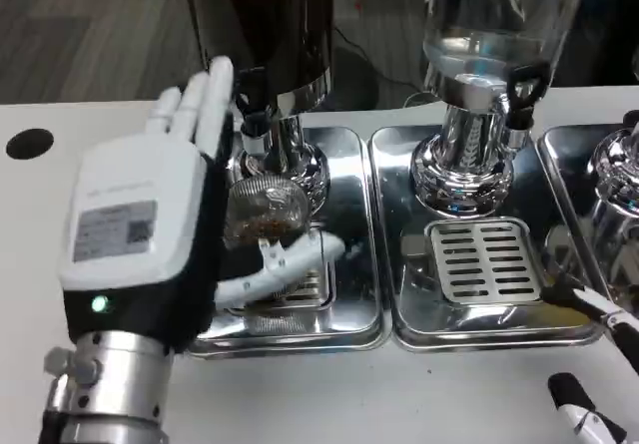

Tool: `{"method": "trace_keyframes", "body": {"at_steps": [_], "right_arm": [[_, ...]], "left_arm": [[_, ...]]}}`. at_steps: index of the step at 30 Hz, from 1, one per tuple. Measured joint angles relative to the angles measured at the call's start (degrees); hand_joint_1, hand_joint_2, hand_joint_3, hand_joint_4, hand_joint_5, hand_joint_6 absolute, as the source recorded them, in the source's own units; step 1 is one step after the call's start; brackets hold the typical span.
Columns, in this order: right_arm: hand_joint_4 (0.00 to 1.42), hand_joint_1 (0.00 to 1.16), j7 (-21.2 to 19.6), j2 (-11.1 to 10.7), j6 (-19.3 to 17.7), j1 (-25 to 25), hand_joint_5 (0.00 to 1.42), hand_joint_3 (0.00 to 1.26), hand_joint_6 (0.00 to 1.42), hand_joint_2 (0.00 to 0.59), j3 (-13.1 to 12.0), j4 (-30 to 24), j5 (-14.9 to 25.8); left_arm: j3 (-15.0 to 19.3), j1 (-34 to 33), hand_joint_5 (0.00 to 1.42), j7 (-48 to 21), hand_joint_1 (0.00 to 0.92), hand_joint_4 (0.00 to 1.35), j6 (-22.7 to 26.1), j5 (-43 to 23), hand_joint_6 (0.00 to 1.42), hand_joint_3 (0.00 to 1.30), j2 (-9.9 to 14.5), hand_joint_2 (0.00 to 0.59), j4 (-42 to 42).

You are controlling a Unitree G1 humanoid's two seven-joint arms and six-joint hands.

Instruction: Grasp the cup under the faucet to collect the drink, then remove the cup.

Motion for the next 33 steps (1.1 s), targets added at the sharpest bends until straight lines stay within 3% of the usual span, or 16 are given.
{"method": "trace_keyframes", "body": {"at_steps": [4, 8, 15, 21, 24, 26, 33], "right_arm": [[0.13, 0.59, 1.7, -0.1, 2.5, 0.0, 0.13, 0.21, 0.05, 0.222, 0.8, -2.1, 3.8], [0.06, 0.62, 3.7, -0.7, 6.2, -0.3, 0.06, 0.14, 0.05, 0.162, 1.0, -4.0, 5.9], [0.05, 0.67, 8.2, -2.9, 17.3, -3.2, 0.06, 0.08, 0.05, 0.121, 1.9, -8.0, 6.7], [0.1, 0.68, 8.7, -2.5, 26.2, -7.6, 0.09, 0.09, 0.06, 0.126, 4.7, -12.3, 3.5], [0.14, 0.68, 8.7, -1.8, 28.8, -9.7, 0.12, 0.11, 0.07, 0.12, 6.3, -13.5, 1.6], [0.14, 0.68, 8.3, -0.2, 33.0, -12.0, 0.12, 0.11, 0.08, 0.119, 8.7, -15.1, -0.7], [0.07, 0.69, 8.3, 3.3, 40.5, -17.7, 0.09, 0.1, 0.07, 0.111, 15.0, -17.5, -4.5]], "left_arm": [[-0.7, 3.4, 0.14, -3.6, 0.0, 0.02, -0.9, 5.1, 0.42, 0.1, 1.4, 0.035, -1.2], [0.2, 7.6, 0.14, -3.7, 0.0, 0.03, -1.8, 5.3, 0.42, 0.11, 2.3, 0.034, -2.2], [3.3, 18.0, 0.16, -1.9, 0.0, 0.05, -3.5, 4.3, 0.42, 0.13, 3.2, 0.043, -2.6], [6.8, 25.3, 0.16, 2.2, 0.0, 0.06, -5.9, 1.6, 0.42, 0.14, 3.9, 0.044, -3.2], [8.1, 27.6, 0.16, 3.3, 0.0, 0.07, -6.6, 0.3, 0.42, 0.14, 4.1, 0.047, -3.2], [9.4, 30.3, 0.17, 4.8, 0.0, 0.08, -8.0, -1.5, 0.42, 0.14, 4.3, 0.05, -3.2], [12.4, 36.5, 0.17, 9.1, 0.0, 0.09, -11.1, -4.1, 0.42, 0.17, 4.6, 0.063, -3.2]]}}
